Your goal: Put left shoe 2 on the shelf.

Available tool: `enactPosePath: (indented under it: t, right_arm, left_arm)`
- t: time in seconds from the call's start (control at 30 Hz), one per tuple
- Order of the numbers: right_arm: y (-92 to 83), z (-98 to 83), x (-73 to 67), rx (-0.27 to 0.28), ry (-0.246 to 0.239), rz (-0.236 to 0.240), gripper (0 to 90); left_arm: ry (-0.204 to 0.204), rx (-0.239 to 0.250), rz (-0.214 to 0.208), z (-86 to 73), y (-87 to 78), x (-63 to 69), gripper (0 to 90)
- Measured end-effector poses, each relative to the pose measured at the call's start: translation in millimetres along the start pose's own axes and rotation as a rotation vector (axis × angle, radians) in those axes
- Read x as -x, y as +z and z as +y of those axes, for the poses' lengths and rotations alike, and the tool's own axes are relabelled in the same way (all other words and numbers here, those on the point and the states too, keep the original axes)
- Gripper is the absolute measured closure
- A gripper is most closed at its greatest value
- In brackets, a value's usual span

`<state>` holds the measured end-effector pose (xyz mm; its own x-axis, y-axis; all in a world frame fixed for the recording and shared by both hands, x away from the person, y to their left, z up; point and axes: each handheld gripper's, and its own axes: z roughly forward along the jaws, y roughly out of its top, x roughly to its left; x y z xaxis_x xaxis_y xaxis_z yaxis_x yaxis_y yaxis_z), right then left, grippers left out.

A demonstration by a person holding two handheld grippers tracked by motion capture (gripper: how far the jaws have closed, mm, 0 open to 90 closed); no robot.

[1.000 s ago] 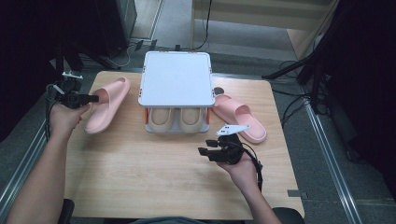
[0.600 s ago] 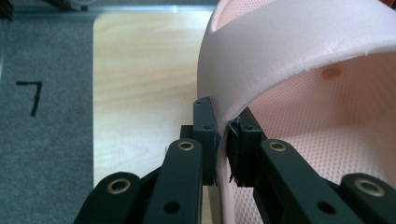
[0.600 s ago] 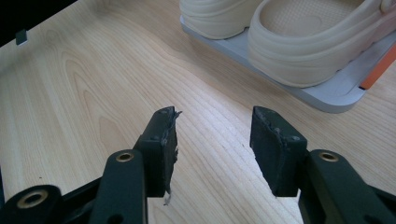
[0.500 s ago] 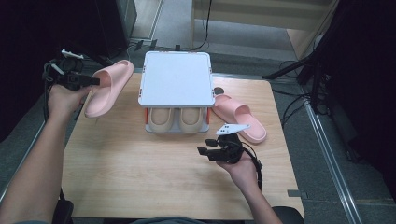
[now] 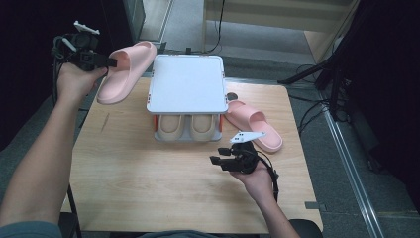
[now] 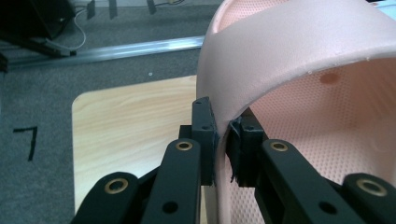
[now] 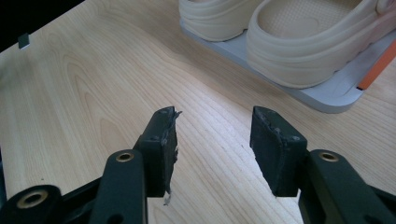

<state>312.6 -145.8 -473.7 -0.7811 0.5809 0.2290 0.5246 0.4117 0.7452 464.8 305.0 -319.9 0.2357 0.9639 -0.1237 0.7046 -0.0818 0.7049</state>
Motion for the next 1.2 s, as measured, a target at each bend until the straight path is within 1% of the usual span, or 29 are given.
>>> enactPosePath:
  t: [0.07,0.1,0.13,0.17,0.2,0.23,0.33,0.37,0.4,0.5,0.57,0.67,0.8,0.87,0.97,1.0,1.07,1.17,1.2]
  right_arm:
    - [0.0,0.1,-0.3,-0.001,-0.001,0.001,51.7]
    - [0.0,0.1,-0.5,0.000,-0.002,0.003,51.7]
    - [0.1,0.1,-0.8,0.002,-0.001,0.006,51.7]
    - [0.0,0.1,-0.9,0.002,-0.001,0.006,51.7]
    - [0.0,0.1,-0.9,0.002,-0.001,0.007,51.7]
    - [0.1,0.2,-0.7,0.001,-0.003,0.007,51.6]
    - [-0.3,-0.1,-0.6,-0.001,-0.003,0.009,51.6]
    - [-0.3,-0.1,-0.6,0.001,-0.004,0.010,51.6]
    - [-0.6,-0.1,-0.6,0.003,-0.005,0.011,51.5]
    - [-1.2,-0.1,-0.6,0.004,-0.004,0.012,51.5]
    - [-1.1,-0.1,-0.5,0.004,-0.005,0.012,51.5]
    - [-0.6,-0.3,-1.0,-0.001,-0.001,0.008,51.5]
    - [-0.3,-0.3,-1.6,-0.005,-0.006,0.010,51.5]
    - [-0.3,-0.3,-1.6,-0.005,-0.004,0.010,51.5]
    - [0.5,-0.1,-1.7,-0.004,-0.005,0.008,51.5]
    - [1.3,0.0,-1.9,-0.004,-0.008,0.009,51.5]
    - [2.2,0.2,-2.4,-0.007,-0.010,0.010,51.5]
    - [3.8,0.4,-3.2,-0.012,-0.016,0.013,51.5]
    - [4.0,0.4,-3.4,-0.012,-0.016,0.012,51.5]
  left_arm:
    - [0.013,-0.002,-0.002,4.1,2.2,7.4,81.9]
    - [0.019,-0.004,-0.006,6.9,4.8,13.5,81.9]
    - [0.018,-0.001,-0.007,8.0,6.5,16.9,81.8]
    - [0.033,-0.006,-0.009,9.6,8.2,20.5,81.8]
    - [0.031,-0.005,-0.011,10.7,10.4,25.2,81.8]
    - [0.039,-0.010,-0.014,12.4,13.1,30.3,81.8]
    - [0.054,-0.010,-0.012,15.4,20.5,41.8,81.4]
    - [0.054,-0.013,-0.008,16.4,23.8,46.6,81.4]
    - [0.063,-0.019,-0.005,17.7,27.5,52.0,81.4]
    - [0.073,-0.026,-0.007,20.7,35.3,62.8,81.4]
    - [0.086,-0.028,-0.006,22.6,39.8,67.9,81.3]
    - [0.102,-0.036,0.001,24.2,45.6,73.7,80.9]
    - [0.116,-0.038,-0.009,23.8,51.9,81.1,79.9]
    - [0.125,-0.048,-0.004,23.6,53.6,83.3,78.8]
    - [0.143,-0.044,0.002,22.8,54.3,87.3,77.1]
    - [0.143,-0.043,0.002,22.6,54.3,88.2,76.5]
    - [0.146,-0.047,-0.002,22.0,53.7,89.3,75.3]
    - [0.128,-0.051,-0.031,21.3,52.4,87.9,70.8]
    - [0.134,-0.051,-0.038,21.1,51.3,86.8,69.0]
